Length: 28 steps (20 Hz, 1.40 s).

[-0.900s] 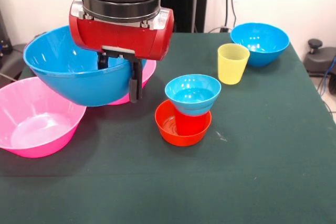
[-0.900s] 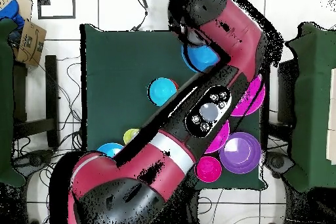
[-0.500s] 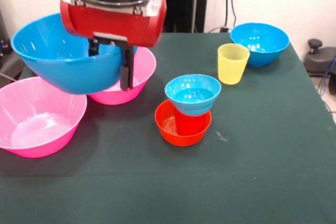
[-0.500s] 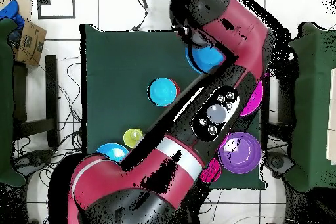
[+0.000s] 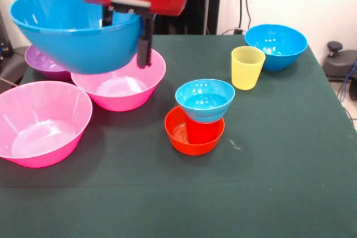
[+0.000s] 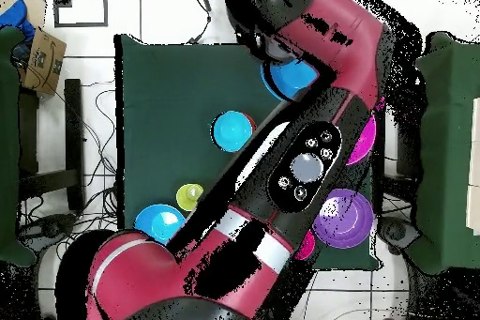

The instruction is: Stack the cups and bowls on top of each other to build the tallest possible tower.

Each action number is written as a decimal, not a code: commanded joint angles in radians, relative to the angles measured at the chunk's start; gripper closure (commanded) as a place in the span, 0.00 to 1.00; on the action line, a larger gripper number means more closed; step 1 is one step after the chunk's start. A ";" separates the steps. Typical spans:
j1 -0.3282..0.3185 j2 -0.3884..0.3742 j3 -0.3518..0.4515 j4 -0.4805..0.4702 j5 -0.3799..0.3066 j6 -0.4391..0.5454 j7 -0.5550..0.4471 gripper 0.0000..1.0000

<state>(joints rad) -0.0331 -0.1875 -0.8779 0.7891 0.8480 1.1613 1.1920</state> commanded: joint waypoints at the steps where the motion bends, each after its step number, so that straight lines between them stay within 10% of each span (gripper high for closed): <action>1: 0.049 -0.061 0.197 0.002 -0.107 0.083 -0.038 1.00; 14: 0.124 -0.137 0.302 0.204 -0.157 -0.090 0.013 1.00; 28: 0.142 -0.134 0.310 0.218 -0.205 -0.138 0.097 1.00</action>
<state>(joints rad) 0.0972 -0.3089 -0.7221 0.8834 0.7178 1.1197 1.1920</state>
